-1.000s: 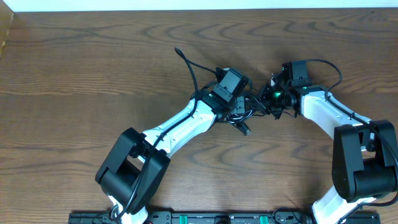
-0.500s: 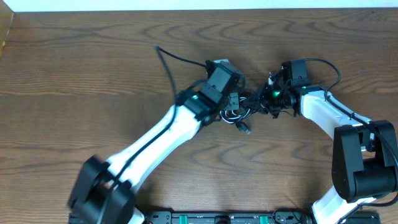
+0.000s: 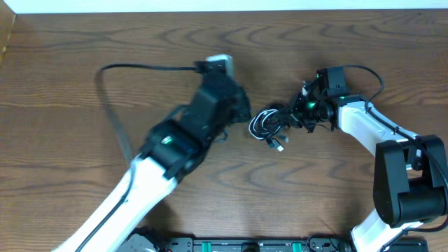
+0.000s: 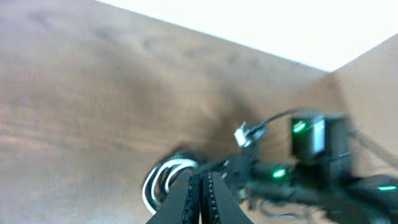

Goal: Untangle cables

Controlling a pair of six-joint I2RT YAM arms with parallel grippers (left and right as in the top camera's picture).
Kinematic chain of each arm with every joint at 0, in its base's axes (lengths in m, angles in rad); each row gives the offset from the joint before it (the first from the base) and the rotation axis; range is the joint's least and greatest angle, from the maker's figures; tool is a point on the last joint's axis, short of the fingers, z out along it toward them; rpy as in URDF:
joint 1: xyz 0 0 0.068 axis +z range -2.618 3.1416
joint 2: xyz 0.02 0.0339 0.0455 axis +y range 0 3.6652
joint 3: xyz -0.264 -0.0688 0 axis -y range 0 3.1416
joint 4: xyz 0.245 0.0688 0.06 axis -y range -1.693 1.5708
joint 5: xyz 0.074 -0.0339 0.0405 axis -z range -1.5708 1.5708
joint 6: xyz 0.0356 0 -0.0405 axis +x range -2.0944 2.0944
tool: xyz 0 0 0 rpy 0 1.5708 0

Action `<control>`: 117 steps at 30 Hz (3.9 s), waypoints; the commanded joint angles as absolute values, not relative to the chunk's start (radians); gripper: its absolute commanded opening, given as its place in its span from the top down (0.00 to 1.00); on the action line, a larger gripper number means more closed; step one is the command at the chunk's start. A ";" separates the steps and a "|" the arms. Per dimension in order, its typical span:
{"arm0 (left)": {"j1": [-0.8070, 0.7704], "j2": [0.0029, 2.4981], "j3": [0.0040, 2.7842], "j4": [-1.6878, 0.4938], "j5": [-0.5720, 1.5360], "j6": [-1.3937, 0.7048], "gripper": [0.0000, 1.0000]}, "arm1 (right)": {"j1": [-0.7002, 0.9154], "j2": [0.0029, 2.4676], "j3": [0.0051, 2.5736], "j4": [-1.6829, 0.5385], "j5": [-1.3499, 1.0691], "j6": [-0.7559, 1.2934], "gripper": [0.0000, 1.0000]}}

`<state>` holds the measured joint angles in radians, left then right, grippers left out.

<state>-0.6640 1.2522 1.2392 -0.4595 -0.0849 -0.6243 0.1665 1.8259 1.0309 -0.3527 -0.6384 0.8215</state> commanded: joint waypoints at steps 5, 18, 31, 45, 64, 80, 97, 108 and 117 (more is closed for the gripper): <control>-0.662 1.179 1.262 -0.461 -0.125 -0.621 0.92 | 0.167 1.829 1.026 -0.352 -0.607 0.806 0.99; -0.663 1.339 1.262 -0.857 -0.027 -0.621 0.69 | 0.167 1.829 1.026 -0.352 -0.604 0.806 0.99; -0.728 1.618 1.262 -0.939 0.147 -0.372 0.43 | 0.168 1.829 1.026 -0.352 -0.603 0.806 0.99; -0.736 1.679 1.262 -0.925 0.147 -0.473 0.36 | 0.168 1.829 1.026 -0.352 -0.600 0.806 0.99; -0.736 1.679 1.262 -0.714 0.266 -0.828 0.36 | 0.168 1.829 1.026 -0.352 -0.593 0.806 0.99; -0.834 1.680 1.262 -0.720 0.200 -0.919 0.39 | 0.168 1.829 1.026 -0.352 -0.593 0.806 0.99; -0.887 1.680 1.262 -0.725 0.126 -1.016 0.43 | 0.168 1.829 1.026 -0.352 -0.593 0.806 0.99; -0.887 1.680 1.258 -0.787 0.065 -1.015 0.43 | 0.168 1.829 1.026 -0.352 -0.593 0.806 0.99; -0.887 1.680 1.238 -0.836 0.054 -1.015 0.43 | 0.167 1.829 1.026 -0.352 -0.593 0.806 0.99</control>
